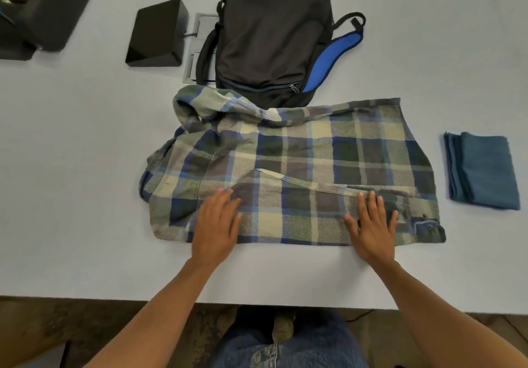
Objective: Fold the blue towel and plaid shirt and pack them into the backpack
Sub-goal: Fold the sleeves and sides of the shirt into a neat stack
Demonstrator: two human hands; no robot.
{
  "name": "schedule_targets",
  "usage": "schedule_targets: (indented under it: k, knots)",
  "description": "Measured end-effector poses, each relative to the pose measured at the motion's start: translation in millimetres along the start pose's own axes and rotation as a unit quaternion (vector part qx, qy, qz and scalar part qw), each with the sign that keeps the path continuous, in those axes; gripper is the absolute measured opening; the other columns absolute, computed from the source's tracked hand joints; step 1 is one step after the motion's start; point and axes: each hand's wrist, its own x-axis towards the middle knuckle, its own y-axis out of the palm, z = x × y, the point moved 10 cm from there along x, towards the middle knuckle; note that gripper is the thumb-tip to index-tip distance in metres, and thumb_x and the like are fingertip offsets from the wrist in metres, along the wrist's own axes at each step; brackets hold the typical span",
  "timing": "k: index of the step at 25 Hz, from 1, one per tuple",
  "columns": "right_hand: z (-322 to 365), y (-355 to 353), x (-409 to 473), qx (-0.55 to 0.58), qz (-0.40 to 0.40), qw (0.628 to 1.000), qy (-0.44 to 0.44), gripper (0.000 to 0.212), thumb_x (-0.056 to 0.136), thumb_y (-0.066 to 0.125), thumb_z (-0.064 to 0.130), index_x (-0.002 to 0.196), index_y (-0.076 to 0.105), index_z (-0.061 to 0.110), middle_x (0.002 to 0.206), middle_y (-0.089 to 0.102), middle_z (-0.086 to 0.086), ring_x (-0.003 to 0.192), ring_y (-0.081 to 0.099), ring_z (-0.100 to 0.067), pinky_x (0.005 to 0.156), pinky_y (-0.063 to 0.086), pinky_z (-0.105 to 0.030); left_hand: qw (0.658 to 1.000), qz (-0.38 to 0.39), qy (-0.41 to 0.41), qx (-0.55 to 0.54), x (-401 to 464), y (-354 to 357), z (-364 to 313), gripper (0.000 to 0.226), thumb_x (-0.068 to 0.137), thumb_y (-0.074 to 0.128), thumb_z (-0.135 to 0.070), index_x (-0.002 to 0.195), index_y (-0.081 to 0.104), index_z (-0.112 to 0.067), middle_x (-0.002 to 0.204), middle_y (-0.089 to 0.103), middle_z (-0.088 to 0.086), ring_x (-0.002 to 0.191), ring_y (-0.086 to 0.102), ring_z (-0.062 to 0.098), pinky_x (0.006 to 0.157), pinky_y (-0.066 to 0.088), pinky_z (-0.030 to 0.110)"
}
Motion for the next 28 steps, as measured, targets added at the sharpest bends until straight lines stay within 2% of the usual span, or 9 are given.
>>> schedule_targets:
  k: [3, 6, 12, 16, 19, 22, 24, 26, 28]
  knots:
    - [-38, -7, -6, 0.009, -0.004, 0.999, 0.033, 0.073, 0.093, 0.002, 0.071, 0.156, -0.005, 0.033, 0.165, -0.008, 0.001, 0.150, -0.017, -0.015, 0.120, -0.011, -0.049, 0.984, 0.129, 0.114, 0.040, -2, 59, -39, 0.046, 0.104, 0.030, -0.039, 0.144, 0.041, -0.019, 0.157, 0.031, 0.004, 0.149, 0.014, 0.022, 0.121, 0.010, 0.043]
    - [-61, -10, -8, -0.047, 0.015, 0.999, 0.021, 0.072, 0.093, 0.000, 0.071, 0.155, -0.006, 0.035, 0.165, -0.009, 0.002, 0.150, -0.016, -0.017, 0.119, -0.011, -0.052, 0.967, 0.203, 0.103, 0.116, 2, 90, -32, 0.054, 0.104, 0.017, -0.051, 0.153, 0.022, -0.028, 0.161, 0.021, 0.003, 0.150, 0.005, 0.025, 0.119, 0.002, 0.046]
    - [-80, -15, -1, -0.069, 0.049, 0.996, 0.000, 0.074, 0.090, 0.006, 0.077, 0.153, -0.012, 0.042, 0.162, -0.020, 0.009, 0.147, -0.025, -0.011, 0.110, -0.021, -0.064, 0.954, 0.259, 0.026, 0.149, 3, 102, -18, 0.077, 0.088, 0.003, -0.079, 0.153, -0.007, -0.040, 0.161, -0.018, -0.007, 0.147, -0.023, 0.020, 0.116, -0.013, 0.057]
    - [-90, -16, -4, -0.090, 0.057, 0.993, -0.057, 0.090, 0.083, 0.018, 0.086, 0.153, -0.015, 0.041, 0.162, -0.023, 0.009, 0.148, -0.024, -0.016, 0.109, -0.015, -0.069, 0.947, 0.266, 0.049, 0.173, -3, 106, -20, 0.094, 0.080, 0.017, -0.090, 0.155, -0.004, -0.036, 0.163, -0.014, 0.000, 0.148, -0.020, 0.026, 0.114, -0.006, 0.067]
    - [-97, -14, -9, -0.121, 0.063, 0.984, -0.112, 0.098, 0.079, 0.021, 0.091, 0.154, -0.013, 0.038, 0.163, -0.021, 0.007, 0.149, -0.023, -0.020, 0.112, -0.011, -0.069, 0.942, 0.271, 0.073, 0.184, -8, 107, -23, 0.089, 0.083, 0.016, -0.086, 0.154, -0.005, -0.038, 0.164, -0.003, 0.007, 0.149, -0.011, 0.035, 0.112, 0.003, 0.071]
    - [-103, -14, -10, -0.120, 0.050, 0.983, -0.132, 0.091, 0.083, 0.017, 0.087, 0.155, -0.009, 0.038, 0.164, -0.016, 0.006, 0.150, -0.019, -0.021, 0.113, -0.007, -0.068, 0.933, 0.270, 0.103, 0.214, -11, 105, -28, 0.079, 0.090, 0.016, -0.078, 0.155, -0.004, -0.038, 0.163, 0.008, 0.011, 0.149, -0.002, 0.040, 0.113, -0.003, 0.065]
    - [-104, -13, -9, -0.104, 0.036, 0.984, -0.140, 0.083, 0.088, 0.017, 0.081, 0.156, -0.004, 0.038, 0.165, -0.009, 0.005, 0.151, -0.014, -0.021, 0.114, -0.003, -0.068, 0.932, 0.249, 0.106, 0.240, -17, 99, -26, 0.074, 0.098, 0.038, -0.056, 0.156, -0.002, -0.033, 0.162, 0.014, 0.015, 0.148, 0.004, 0.041, 0.112, -0.004, 0.062]
    - [-107, -11, -8, -0.095, 0.033, 0.983, -0.154, 0.075, 0.093, 0.013, 0.075, 0.156, -0.003, 0.037, 0.165, -0.003, 0.004, 0.151, -0.013, -0.021, 0.114, 0.001, -0.068, 0.932, 0.243, 0.096, 0.252, -25, 96, -27, 0.094, 0.088, 0.065, -0.021, 0.155, 0.001, -0.028, 0.161, 0.015, 0.019, 0.147, 0.011, 0.043, 0.111, 0.011, 0.065]
    - [-111, -10, -8, -0.098, 0.027, 0.980, -0.172, 0.067, 0.098, 0.010, 0.064, 0.156, -0.005, 0.035, 0.165, 0.004, 0.000, 0.151, -0.012, -0.020, 0.114, 0.007, -0.069, 0.929, 0.252, 0.067, 0.261, -29, 94, -27, 0.105, 0.076, 0.073, -0.005, 0.154, 0.004, -0.024, 0.159, 0.019, 0.020, 0.144, 0.020, 0.045, 0.106, 0.029, 0.066]
